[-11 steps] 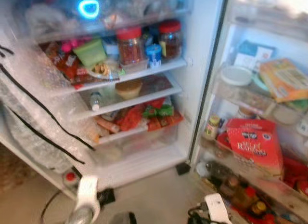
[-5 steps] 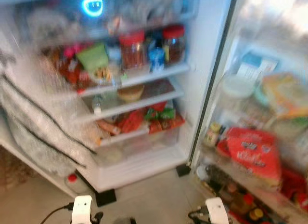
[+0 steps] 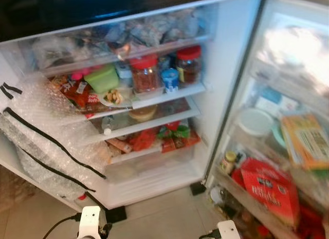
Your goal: Restocking fridge
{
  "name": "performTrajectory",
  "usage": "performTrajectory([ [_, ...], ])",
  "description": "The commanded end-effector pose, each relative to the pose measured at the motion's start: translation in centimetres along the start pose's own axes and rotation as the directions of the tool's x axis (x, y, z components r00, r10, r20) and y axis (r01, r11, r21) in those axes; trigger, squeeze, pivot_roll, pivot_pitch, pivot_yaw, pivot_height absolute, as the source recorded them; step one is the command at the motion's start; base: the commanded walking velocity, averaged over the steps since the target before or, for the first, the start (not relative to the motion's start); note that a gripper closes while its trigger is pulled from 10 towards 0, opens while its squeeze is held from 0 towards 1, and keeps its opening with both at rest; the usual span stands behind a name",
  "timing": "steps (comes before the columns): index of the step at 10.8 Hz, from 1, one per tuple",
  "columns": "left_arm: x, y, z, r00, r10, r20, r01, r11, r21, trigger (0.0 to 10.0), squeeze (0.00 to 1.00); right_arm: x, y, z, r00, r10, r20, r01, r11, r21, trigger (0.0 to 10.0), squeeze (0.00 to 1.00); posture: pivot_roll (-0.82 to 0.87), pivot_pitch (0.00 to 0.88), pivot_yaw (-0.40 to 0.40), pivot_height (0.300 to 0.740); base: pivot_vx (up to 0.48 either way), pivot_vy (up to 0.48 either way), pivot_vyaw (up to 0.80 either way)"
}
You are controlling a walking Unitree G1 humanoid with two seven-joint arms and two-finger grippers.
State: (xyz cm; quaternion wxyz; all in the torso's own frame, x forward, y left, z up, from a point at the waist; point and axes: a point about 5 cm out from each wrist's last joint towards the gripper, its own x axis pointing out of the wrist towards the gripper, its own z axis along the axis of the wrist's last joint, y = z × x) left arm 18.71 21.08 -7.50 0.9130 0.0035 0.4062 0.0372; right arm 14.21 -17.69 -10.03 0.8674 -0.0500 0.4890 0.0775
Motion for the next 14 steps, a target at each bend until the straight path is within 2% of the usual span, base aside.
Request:
performTrajectory([
  [1,-0.29,0.49,-1.13,0.999,0.019,-0.048,-0.02,1.0,-0.004,10.0,0.0,-0.02,0.45,-0.51,1.0,0.015,-0.025,-0.015,1.0,-0.007,10.0,0.0,-0.11,0.02,0.069,0.74,0.0,0.461,0.0],
  [3,-0.33,0.43,-1.26,0.999,0.017,-0.049,-0.018,1.0,-0.01,10.0,0.0,-0.03,0.44,-0.43,1.0,0.011,-0.01,-0.011,1.0,0.022,10.0,0.0,-0.11,0.027,0.068,0.74,0.0,0.461,0.0],
  [14,-0.39,0.15,-1.61,0.998,-0.006,-0.063,0.007,1.0,0.014,10.0,0.0,-0.02,0.43,-0.25,1.0,-0.011,0.01,0.01,0.999,0.034,10.0,0.0,-0.11,0.03,0.073,0.74,0.0,0.463,0.0],
])
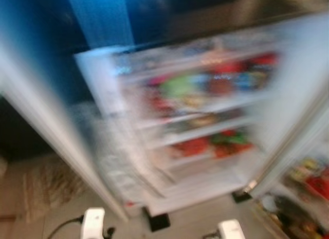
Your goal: Restocking fridge
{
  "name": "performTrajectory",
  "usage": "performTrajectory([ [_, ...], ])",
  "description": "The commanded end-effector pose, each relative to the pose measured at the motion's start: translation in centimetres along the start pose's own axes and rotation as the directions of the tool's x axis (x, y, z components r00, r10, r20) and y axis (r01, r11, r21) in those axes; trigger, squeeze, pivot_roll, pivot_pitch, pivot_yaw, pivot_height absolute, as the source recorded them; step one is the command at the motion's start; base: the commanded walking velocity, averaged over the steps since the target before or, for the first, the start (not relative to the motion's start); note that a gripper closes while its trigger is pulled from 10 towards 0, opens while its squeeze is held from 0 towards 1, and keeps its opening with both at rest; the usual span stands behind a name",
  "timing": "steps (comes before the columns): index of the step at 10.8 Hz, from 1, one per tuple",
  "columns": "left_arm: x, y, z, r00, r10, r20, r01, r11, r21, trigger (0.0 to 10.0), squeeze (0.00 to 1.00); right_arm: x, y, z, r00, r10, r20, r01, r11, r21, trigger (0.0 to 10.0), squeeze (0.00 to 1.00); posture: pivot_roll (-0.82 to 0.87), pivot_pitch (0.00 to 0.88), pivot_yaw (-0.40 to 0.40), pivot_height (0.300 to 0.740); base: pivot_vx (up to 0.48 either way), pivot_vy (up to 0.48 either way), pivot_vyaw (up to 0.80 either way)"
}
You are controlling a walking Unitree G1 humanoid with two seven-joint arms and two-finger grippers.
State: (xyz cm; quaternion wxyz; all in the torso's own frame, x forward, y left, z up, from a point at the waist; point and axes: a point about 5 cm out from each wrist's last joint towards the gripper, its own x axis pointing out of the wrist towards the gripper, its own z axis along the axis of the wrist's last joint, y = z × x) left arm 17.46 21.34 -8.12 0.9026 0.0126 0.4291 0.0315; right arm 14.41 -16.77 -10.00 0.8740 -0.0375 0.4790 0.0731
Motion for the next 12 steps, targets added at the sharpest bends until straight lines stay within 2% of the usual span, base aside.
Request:
performTrajectory([
  [1,-0.03,-0.16,-0.33,1.0,-0.003,-0.016,0.003,1.0,-0.009,10.0,0.0,-0.19,-0.42,-0.57,1.0,-0.01,-0.013,0.01,1.0,0.015,10.0,0.0,-0.11,0.033,0.075,0.74,0.0,0.465,0.0],
  [2,-0.05,-0.1,-0.37,1.0,-0.002,-0.017,0.002,1.0,-0.011,10.0,0.0,-0.2,-0.45,-0.65,1.0,-0.015,-0.02,0.015,1.0,0.007,10.0,0.0,-0.11,0.032,0.075,0.74,0.0,0.454,0.0],
  [4,-0.12,0.12,-0.58,1.0,0.02,-0.019,-0.022,0.998,-0.064,10.0,0.0,-0.22,-0.4,-0.75,1.0,-0.011,-0.022,0.011,1.0,0.022,10.0,0.0,-0.11,0.028,0.075,0.74,0.0,0.0,0.0],
  [9,-0.27,0.44,-1.08,0.999,0.032,-0.039,-0.036,0.995,-0.089,10.0,0.0,-0.26,-0.39,-0.86,1.0,-0.017,-0.021,0.018,1.0,0.011,10.0,0.0,-0.11,0.0,0.084,0.74,0.0,0.0,0.0],
  [12,-0.32,0.6,-1.15,0.999,0.032,-0.039,-0.035,0.996,-0.088,10.0,0.0,-0.27,-0.29,-0.95,1.0,-0.021,-0.021,0.021,1.0,0.013,10.0,0.0,-0.11,0.0,0.089,0.74,0.0,0.343,0.0],
])
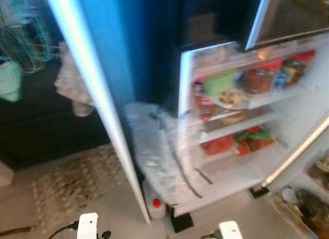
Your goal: Restocking fridge
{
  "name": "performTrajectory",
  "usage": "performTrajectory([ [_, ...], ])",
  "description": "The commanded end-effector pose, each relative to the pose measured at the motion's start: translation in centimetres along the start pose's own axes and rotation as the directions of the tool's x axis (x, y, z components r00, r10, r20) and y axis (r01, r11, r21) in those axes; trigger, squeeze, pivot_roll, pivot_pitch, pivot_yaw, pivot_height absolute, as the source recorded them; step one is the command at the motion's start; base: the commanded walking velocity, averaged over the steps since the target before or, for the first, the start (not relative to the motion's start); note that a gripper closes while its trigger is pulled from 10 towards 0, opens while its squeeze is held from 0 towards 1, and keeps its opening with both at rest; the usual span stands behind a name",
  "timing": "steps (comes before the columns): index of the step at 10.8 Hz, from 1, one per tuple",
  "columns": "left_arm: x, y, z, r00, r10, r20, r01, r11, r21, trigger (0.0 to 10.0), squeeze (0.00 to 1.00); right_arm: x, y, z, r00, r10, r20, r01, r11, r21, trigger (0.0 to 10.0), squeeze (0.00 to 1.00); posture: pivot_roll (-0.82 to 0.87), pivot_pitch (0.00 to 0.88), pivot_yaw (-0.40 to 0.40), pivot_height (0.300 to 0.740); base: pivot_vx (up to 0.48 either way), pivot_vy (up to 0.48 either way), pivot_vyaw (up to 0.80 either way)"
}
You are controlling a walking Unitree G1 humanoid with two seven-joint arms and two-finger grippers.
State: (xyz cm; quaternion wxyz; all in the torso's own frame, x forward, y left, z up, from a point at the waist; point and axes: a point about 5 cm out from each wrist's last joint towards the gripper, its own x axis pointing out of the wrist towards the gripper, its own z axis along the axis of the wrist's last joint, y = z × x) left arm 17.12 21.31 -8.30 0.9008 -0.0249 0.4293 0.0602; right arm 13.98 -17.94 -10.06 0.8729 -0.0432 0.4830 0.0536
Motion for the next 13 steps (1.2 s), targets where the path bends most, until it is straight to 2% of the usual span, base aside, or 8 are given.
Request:
performTrajectory([
  [1,-0.2,0.72,-0.62,0.999,0.017,-0.03,-0.017,1.0,0.006,10.0,0.0,0.0,0.78,-0.39,1.0,0.015,-0.01,-0.015,1.0,0.005,10.0,0.0,-0.11,0.0,0.089,0.74,0.0,0.0,0.0],
  [5,-0.09,0.69,-0.15,1.0,0.017,-0.014,-0.017,1.0,-0.003,10.0,0.0,0.04,0.74,-0.21,1.0,0.012,-0.006,-0.012,1.0,0.011,10.0,0.0,-0.1,0.015,0.086,0.74,0.0,0.215,0.0],
  [8,-0.03,0.56,0.07,1.0,0.015,-0.006,-0.015,1.0,0.003,10.0,0.0,0.04,0.64,-0.21,1.0,0.0,-0.006,0.0,1.0,0.026,10.0,0.0,-0.1,0.027,0.084,0.74,0.0,0.0,0.0],
  [13,0.02,0.23,0.02,1.0,0.013,-0.009,-0.013,1.0,-0.02,10.0,0.0,0.07,0.5,-0.15,1.0,-0.002,-0.016,0.002,1.0,0.009,10.0,0.0,-0.1,0.036,0.078,0.74,0.0,0.0,-0.77],
])
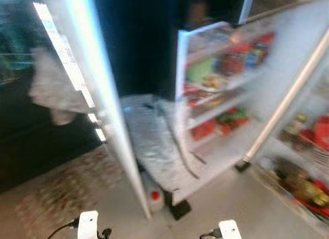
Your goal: Restocking fridge
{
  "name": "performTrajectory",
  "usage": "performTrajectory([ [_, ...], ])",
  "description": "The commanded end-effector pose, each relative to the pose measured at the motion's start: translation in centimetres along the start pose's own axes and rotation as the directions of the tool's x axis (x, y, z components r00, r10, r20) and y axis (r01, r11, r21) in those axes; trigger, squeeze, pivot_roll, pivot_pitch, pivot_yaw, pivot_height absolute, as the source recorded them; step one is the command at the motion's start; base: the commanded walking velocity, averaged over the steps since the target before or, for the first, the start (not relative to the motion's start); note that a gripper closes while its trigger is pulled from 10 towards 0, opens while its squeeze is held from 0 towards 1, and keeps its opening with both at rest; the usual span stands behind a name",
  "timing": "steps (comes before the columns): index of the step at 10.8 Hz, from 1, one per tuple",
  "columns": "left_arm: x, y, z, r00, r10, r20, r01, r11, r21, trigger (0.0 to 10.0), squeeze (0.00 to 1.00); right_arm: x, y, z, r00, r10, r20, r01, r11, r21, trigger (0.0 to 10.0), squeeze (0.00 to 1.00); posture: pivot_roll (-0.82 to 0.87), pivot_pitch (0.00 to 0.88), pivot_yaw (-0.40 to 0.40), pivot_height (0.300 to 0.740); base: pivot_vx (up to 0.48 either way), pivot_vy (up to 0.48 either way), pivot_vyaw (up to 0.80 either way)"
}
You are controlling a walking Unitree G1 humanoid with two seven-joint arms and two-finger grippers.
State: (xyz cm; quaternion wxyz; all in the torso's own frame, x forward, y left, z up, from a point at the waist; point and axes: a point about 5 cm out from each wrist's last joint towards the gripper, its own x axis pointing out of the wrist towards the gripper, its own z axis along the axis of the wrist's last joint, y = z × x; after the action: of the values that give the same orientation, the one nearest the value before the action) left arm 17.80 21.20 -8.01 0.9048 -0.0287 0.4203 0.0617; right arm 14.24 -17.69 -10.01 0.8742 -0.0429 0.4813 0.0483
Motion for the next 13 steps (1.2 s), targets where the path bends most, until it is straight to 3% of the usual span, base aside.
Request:
performTrajectory([
  [1,-0.19,0.44,-0.68,0.999,0.015,-0.028,-0.015,1.0,-0.01,10.0,0.0,-0.05,0.28,-0.44,1.0,0.007,-0.02,-0.007,1.0,0.003,10.0,0.0,-0.1,0.036,0.078,0.74,0.0,0.274,-0.77],
  [13,-0.2,0.3,-0.69,1.0,0.014,-0.017,-0.014,1.0,-0.014,10.0,0.0,-0.04,0.42,-0.43,0.999,0.026,-0.02,-0.026,1.0,-0.001,10.0,0.0,-0.1,0.03,0.079,0.74,0.0,0.04,-0.77],
])
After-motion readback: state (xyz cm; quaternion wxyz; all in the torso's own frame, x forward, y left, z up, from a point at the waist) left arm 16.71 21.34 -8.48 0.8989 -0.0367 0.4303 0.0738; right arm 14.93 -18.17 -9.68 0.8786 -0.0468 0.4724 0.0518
